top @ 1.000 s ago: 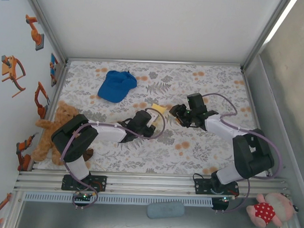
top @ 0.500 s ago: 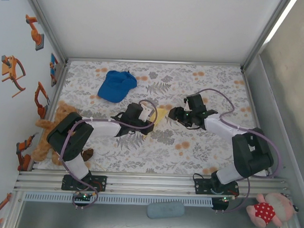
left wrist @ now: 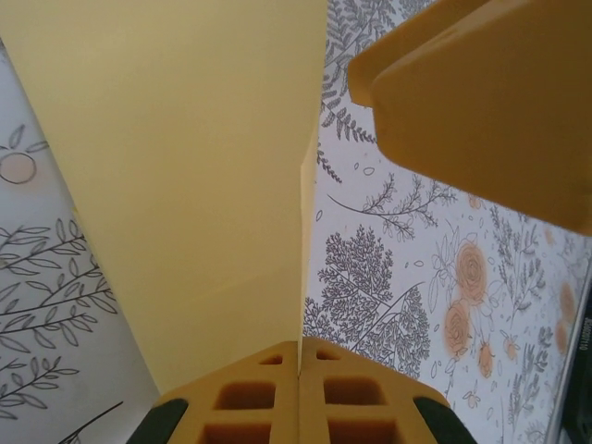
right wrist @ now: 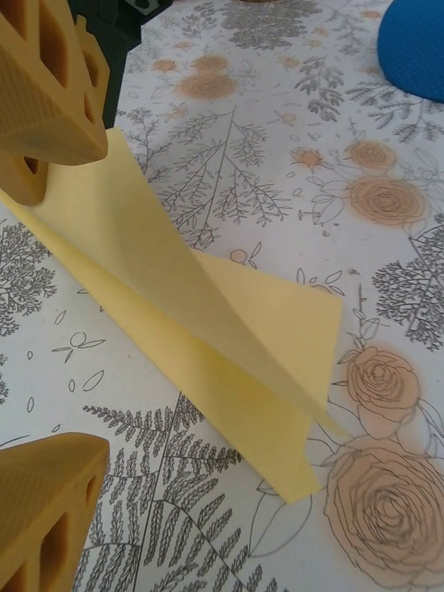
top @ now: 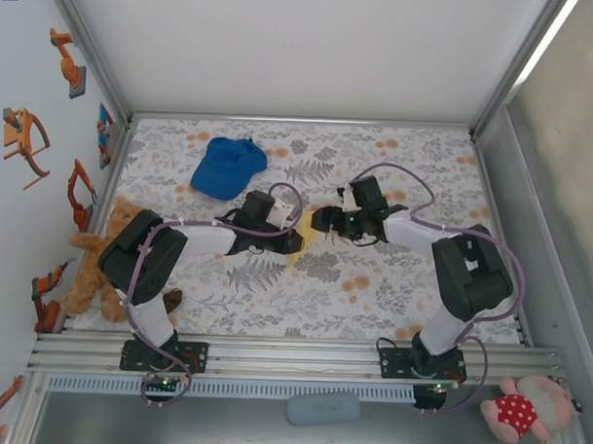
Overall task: Fold a paper plane with a square sheet of paper (pick it up from the middle)
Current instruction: Fold the wing for the fifth time at the center of the table.
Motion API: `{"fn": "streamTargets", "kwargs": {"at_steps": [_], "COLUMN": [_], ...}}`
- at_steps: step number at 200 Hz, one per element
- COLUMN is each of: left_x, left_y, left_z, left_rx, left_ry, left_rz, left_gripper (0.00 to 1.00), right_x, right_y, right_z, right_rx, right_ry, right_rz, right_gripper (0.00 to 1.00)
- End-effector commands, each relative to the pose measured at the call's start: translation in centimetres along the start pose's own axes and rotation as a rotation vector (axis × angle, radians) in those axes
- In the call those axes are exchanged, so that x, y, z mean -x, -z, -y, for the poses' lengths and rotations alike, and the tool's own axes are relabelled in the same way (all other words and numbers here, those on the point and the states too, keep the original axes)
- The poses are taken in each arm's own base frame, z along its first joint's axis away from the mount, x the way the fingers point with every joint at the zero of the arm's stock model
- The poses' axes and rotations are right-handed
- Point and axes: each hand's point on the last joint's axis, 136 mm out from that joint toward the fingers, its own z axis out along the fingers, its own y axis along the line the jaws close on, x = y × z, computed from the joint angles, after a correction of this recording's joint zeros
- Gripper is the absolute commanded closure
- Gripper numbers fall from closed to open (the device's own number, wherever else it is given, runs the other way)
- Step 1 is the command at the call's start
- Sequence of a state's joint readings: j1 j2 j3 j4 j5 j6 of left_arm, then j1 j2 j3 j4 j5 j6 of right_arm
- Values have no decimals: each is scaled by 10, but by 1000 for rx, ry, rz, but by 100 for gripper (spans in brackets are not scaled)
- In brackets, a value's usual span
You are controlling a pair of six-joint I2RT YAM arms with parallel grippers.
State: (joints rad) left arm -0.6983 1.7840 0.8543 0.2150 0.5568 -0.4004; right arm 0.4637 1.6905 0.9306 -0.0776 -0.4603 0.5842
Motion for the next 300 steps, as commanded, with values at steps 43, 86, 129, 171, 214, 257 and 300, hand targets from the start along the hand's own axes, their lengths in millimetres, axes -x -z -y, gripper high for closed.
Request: {"fn": "streamTargets", "kwargs": {"at_steps": [43, 86, 129, 171, 214, 257, 300], "left_x": [3, 5, 4, 5, 13, 14, 6], "left_y": [-2, -4, -8, -6, 5, 17, 26], "left_z": [8, 6, 3, 1, 5, 5, -4], "left_rx": [-119, -164, -177, -171, -149, -108, 9], "left_ry": [95, 147, 171, 181, 191, 202, 208], "left_rz": [-40, -46, -50, -41, -2, 33, 80], "left_gripper": [94, 93, 91, 86, 77, 63, 51], "right_x": [5, 5, 2, -3, -9, -10, -9], "right_y": [-15, -24, -31, -36, -42, -46, -47], "right_z": [-7, 1, 12, 23, 31, 33, 34], "right_rx": [43, 10, -36, -78, -114, -123, -129], "right_ry": [83, 82, 69, 62, 49, 37, 22], "right_rz": [-34, -54, -75, -94, -123, -132, -138], "right_gripper": [23, 24, 28, 31, 33, 35, 35]}}
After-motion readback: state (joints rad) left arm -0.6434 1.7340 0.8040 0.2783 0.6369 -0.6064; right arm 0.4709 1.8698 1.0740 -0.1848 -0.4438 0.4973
